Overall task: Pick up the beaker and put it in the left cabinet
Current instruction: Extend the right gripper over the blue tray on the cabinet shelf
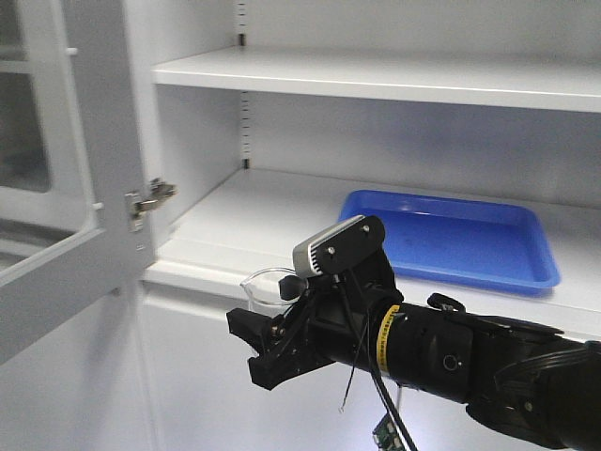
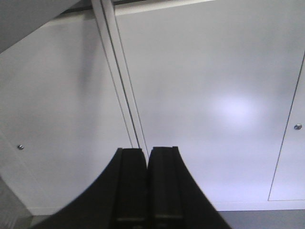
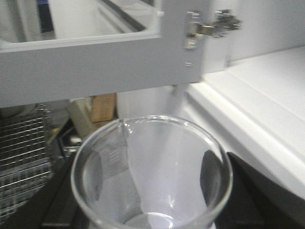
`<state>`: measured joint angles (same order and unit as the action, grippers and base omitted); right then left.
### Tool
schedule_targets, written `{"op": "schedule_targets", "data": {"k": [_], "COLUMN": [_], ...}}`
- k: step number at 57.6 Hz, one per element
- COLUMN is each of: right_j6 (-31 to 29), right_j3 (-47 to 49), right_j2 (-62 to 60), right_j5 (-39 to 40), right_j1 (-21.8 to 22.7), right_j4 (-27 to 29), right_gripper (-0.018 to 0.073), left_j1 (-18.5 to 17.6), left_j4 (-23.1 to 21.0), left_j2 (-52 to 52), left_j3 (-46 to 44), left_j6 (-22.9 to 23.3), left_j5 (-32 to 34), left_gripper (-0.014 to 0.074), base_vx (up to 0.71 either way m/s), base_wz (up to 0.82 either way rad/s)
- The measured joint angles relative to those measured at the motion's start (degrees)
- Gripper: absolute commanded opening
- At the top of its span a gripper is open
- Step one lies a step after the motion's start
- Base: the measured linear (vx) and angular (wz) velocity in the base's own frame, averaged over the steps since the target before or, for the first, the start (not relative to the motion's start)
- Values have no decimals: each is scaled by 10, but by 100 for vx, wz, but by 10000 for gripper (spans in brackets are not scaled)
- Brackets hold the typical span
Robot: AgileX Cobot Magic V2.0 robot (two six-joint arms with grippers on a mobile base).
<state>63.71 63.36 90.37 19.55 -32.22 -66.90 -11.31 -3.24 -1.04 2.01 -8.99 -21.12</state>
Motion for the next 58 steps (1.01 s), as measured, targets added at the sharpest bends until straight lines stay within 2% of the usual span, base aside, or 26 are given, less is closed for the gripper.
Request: {"op": "schedule_targets", "data": {"k": [20, 58], "right_j6": [0, 0], "right_j3": [0, 0], "right_j2": [0, 0], "right_j5": [0, 0], "right_j1": [0, 0], "right_j4": [0, 0], "right_gripper": [232, 232], "left_j1": [0, 0], "left_j4": [0, 0], "left_j2": [0, 0], "left_j3": [0, 0], "left_j6": [0, 0], "left_j5": [0, 0], "left_gripper": [-6, -6], "base_vx": [19, 13], "base_wz": [-32, -11]}}
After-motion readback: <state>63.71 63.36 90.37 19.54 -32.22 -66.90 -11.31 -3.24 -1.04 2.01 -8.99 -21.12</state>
